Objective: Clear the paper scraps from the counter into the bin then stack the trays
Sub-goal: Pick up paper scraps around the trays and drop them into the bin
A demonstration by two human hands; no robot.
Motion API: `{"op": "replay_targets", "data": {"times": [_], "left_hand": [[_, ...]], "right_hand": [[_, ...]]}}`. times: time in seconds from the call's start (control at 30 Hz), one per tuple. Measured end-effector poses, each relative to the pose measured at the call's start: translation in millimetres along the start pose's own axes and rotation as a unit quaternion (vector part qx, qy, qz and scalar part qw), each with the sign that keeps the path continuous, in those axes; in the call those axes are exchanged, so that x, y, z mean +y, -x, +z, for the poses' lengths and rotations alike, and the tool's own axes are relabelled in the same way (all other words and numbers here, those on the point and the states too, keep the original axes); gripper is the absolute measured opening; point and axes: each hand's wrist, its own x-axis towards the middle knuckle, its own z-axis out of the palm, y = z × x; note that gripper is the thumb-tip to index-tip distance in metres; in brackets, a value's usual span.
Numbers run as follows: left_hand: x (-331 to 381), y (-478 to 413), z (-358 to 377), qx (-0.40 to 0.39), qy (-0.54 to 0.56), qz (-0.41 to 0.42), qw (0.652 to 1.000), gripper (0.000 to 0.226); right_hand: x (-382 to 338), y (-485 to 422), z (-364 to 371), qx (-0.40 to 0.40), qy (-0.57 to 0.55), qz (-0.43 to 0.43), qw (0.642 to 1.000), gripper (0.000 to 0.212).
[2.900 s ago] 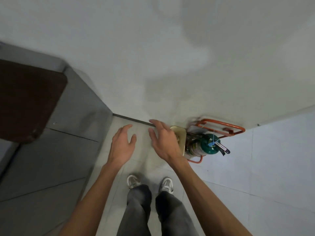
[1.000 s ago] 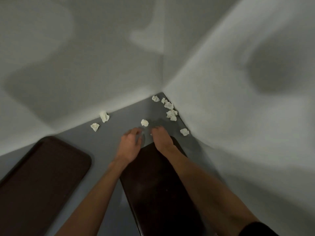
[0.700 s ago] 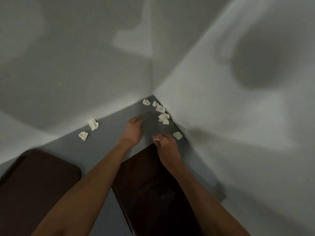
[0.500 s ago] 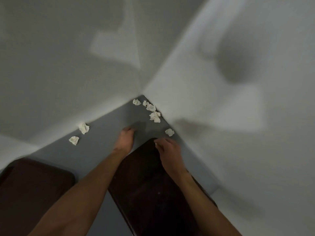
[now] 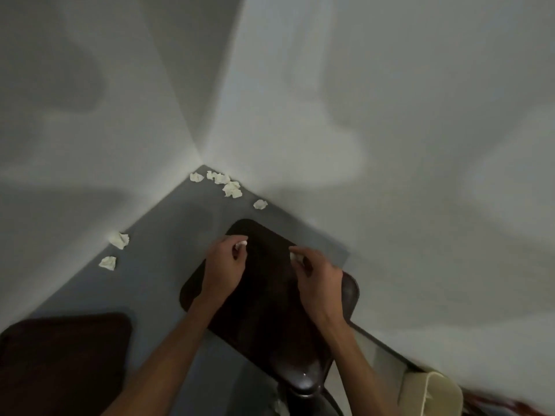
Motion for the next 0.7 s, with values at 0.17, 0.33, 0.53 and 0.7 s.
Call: {"op": "replay_targets", "data": {"times": [0.17,0.33,0.53,0.7], "left_hand": [[67.6,60.8,34.3,-0.071,0.050,0.065,0.994,0.022],[139.6,113.8,93.5,-0.147,0.087,0.133,0.976,0.021],[220.0,197.7,187.4,-0.226,0.119,0.183,0.950,0.016],[259.3,293.3,280.5,-0.264,0.099,0.158,0.946,0.017]], "right_hand": [[28.8,57.6,-62.8,0.074,-0.008,0.061,0.995,0.027],[77.5,122.2,-144.7,0.166,-0.036,0.124,0.978,0.026],[153.1,210.6,-240.9,0.237,-0.010,0.203,0.950,0.026],[238.6,290.9,-310.2,0.224,0.028,0.260,0.939,0.025]]}}
